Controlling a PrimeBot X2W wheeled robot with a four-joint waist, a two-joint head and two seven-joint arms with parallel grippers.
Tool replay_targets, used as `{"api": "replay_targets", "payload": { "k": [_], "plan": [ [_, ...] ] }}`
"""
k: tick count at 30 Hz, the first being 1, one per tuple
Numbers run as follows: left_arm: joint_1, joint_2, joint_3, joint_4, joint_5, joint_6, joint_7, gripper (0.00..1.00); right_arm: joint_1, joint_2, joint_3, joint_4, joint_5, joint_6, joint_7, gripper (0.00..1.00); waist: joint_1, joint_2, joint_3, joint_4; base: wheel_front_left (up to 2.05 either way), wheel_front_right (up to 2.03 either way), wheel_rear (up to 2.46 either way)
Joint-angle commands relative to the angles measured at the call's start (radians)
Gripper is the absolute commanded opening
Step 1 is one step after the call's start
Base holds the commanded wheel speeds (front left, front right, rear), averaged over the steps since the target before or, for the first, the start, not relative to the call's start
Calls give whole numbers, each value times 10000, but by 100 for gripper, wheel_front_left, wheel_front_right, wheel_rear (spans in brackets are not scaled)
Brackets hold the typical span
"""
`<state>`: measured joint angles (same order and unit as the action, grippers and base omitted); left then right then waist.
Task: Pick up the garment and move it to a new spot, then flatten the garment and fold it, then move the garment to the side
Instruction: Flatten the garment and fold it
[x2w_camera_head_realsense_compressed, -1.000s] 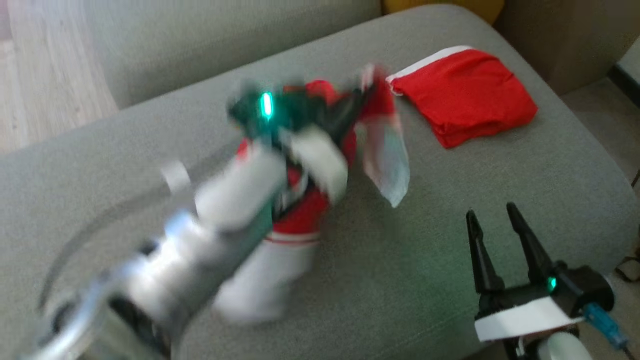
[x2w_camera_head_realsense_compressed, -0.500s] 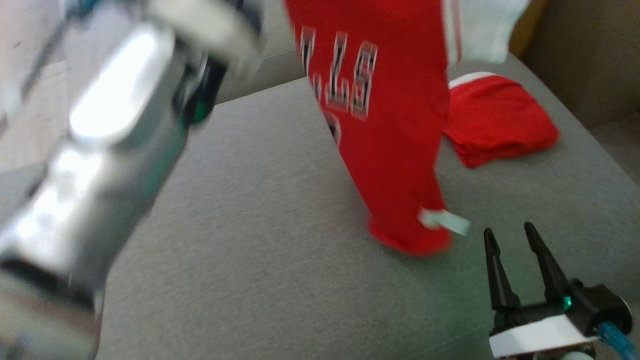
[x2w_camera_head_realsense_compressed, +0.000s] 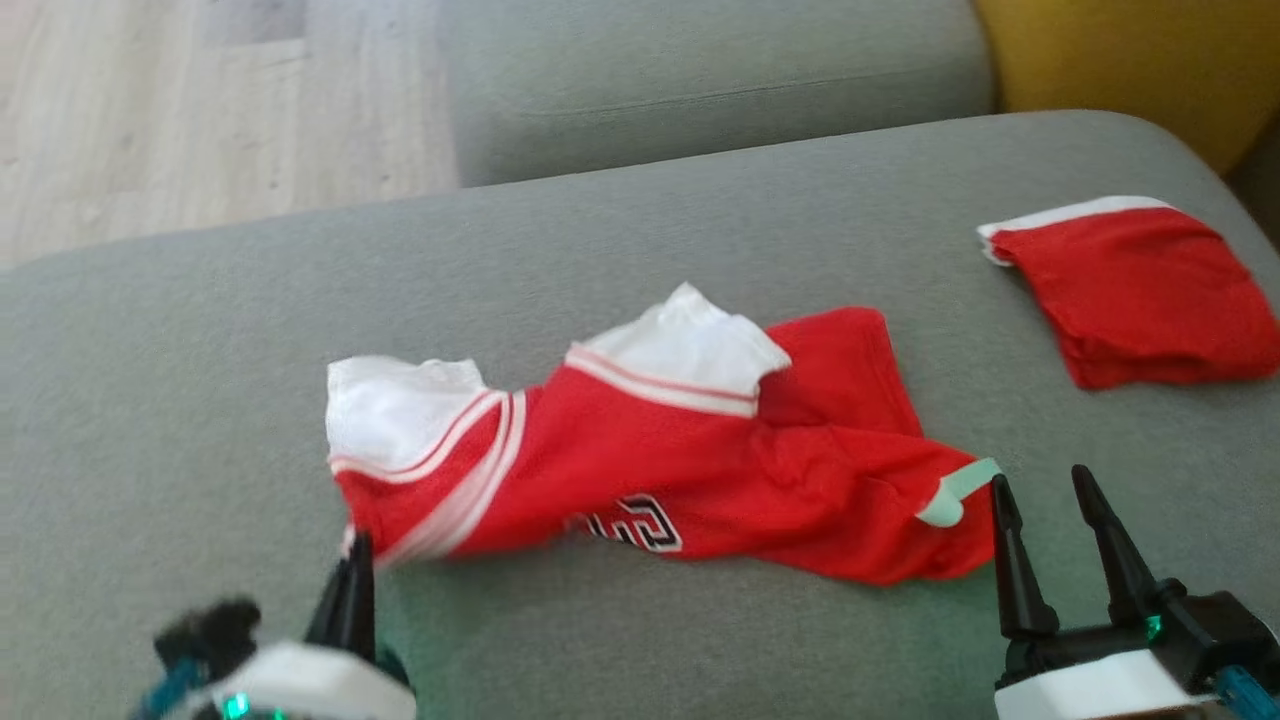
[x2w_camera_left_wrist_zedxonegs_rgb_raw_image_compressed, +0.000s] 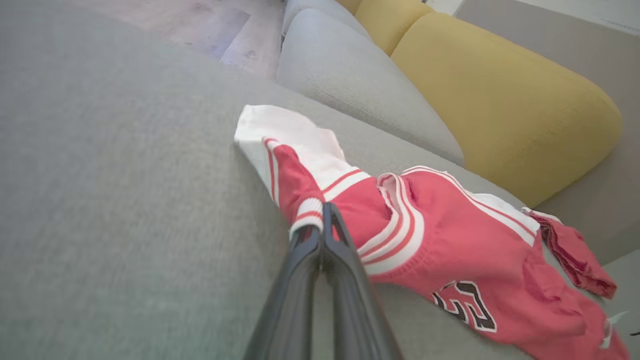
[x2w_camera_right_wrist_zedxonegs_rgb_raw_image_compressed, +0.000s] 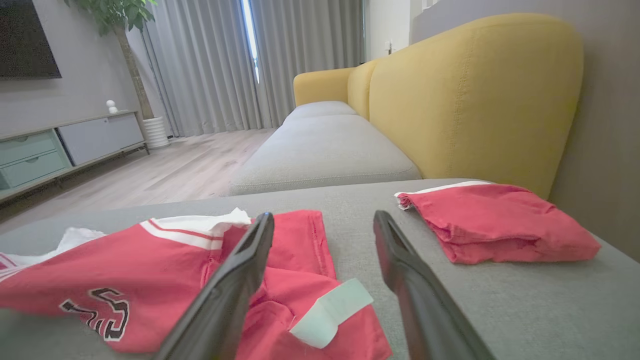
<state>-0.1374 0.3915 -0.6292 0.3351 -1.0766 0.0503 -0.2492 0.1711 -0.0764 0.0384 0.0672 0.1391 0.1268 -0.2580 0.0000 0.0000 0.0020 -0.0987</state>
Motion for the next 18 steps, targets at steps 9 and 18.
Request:
{"api": "replay_targets", "payload": {
  "k": [9,18],
  "plan": [
    [1532,-220,1312,-1727,976,456,-124,100,-257,-109,280,-239,-92,39,-38,100,0,0,131,498,0,0,0],
    [768,2186,506,-3401,3562,2190,1875,100,-332,-173,392,-188,-51,39,-38,100,0,0,281,135,0,0,0]
  ]
}}
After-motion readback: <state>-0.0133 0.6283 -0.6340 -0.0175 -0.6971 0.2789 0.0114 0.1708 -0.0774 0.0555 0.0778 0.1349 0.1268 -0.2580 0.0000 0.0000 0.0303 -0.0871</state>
